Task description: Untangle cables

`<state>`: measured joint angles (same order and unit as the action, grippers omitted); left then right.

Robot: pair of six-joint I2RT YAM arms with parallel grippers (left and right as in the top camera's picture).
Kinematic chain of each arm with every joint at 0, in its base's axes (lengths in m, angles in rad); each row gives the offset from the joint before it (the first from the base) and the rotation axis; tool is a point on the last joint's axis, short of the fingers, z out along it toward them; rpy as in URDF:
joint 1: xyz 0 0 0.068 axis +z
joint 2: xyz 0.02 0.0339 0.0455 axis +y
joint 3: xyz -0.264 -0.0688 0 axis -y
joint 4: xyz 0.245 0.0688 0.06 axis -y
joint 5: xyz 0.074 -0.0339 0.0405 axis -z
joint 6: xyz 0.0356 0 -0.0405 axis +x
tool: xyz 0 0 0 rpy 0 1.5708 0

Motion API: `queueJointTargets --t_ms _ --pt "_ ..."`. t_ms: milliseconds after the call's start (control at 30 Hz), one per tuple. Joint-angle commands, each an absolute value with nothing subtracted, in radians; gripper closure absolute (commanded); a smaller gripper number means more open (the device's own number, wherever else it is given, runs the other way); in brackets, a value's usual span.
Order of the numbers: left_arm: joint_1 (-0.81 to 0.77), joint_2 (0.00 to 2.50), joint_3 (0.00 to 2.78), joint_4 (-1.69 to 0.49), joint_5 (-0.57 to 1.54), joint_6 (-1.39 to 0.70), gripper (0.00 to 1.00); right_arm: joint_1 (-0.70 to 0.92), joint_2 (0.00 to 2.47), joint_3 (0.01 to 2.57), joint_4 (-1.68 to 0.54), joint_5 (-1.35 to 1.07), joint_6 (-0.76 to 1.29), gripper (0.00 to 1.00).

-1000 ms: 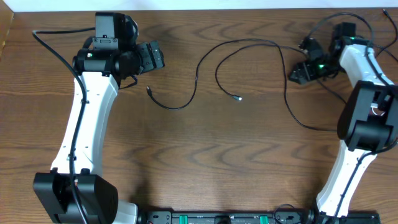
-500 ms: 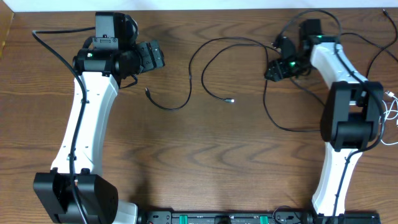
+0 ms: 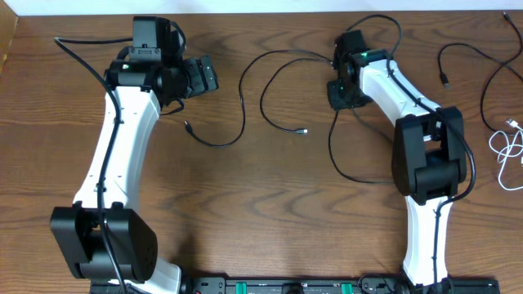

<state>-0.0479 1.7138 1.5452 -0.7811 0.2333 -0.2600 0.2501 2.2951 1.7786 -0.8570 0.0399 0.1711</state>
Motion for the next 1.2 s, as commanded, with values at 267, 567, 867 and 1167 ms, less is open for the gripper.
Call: queueJointTargets --t_ms 267,567,867,1167 --pt "-0.052 1.948 1.542 -0.579 0.228 -0.025 0.19 0.255 2.323 1.763 -0.899 0.068 0.257 0.79" --pt "-0.052 2.076 1.542 -0.429 0.225 -0.018 0.43 0.255 2.323 1.763 -0.902 0.068 0.257 0.81" --pt "-0.093 2.148 1.542 -0.393 0.224 -0.007 0.59 0.255 2.323 1.763 -0.902 0.068 0.256 0.81" --pt "-0.165 2.168 1.542 -0.353 0.177 -0.008 0.61 0.255 2.323 1.763 -0.907 0.068 0.254 0.81"
